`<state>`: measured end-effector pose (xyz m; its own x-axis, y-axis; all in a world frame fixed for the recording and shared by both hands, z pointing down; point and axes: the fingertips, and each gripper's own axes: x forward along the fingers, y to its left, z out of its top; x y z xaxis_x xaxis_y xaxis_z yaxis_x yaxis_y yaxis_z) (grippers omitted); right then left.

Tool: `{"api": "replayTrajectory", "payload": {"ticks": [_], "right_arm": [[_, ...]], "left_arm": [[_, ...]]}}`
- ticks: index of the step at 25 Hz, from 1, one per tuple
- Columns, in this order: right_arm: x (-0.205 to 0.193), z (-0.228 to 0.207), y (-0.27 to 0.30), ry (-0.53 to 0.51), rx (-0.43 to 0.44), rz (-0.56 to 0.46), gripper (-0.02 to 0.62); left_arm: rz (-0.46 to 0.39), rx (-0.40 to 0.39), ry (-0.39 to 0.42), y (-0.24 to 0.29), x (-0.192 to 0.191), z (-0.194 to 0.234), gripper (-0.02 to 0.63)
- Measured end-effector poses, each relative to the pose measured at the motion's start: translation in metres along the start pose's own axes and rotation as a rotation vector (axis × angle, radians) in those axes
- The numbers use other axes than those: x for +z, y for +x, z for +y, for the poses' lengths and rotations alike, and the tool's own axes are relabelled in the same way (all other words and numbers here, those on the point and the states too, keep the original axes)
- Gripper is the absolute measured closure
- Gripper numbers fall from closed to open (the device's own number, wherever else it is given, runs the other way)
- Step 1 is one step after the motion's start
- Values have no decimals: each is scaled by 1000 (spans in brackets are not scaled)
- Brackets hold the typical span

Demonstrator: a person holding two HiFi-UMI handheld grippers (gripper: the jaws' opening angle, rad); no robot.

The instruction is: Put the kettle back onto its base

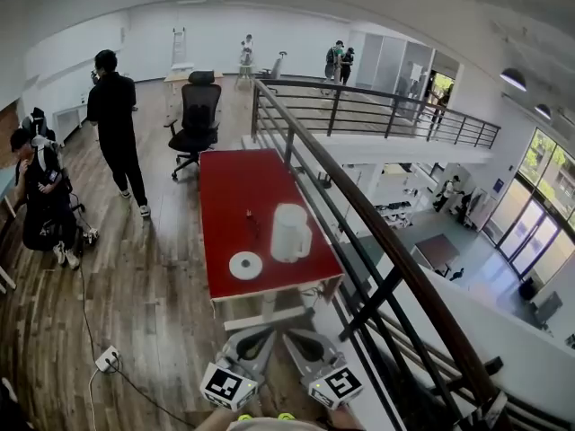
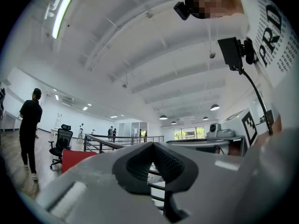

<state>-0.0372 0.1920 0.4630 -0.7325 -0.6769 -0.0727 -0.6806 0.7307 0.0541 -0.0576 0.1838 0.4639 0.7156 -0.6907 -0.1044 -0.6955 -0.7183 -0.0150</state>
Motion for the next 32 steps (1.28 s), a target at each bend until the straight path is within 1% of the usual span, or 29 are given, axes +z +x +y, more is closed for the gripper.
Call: {"api": "replayTrajectory", "payload": {"ticks": [9,15,18,21,27,32], "right_arm": [[-5,1,6,4,13,21,586],[-6,3,13,8,15,40,586],[-6,7,15,6,10,50,586],[-7,8,15,0,-4,59,586],[-21,12,16,0,-24,85,586],[-23,18,21,-3,-21,95,586]], "left_arm": [[12,4,-27,-2,-5,7,615],[15,-32,-36,-5,-6,10,614],[17,-44,-41,-10,-6,11,615],[17,-38,-47,-13,-4,16,614],[8,-39,-65,-20,-15,24,615],[8,-54,-44,-28,-17,22,615]]}}
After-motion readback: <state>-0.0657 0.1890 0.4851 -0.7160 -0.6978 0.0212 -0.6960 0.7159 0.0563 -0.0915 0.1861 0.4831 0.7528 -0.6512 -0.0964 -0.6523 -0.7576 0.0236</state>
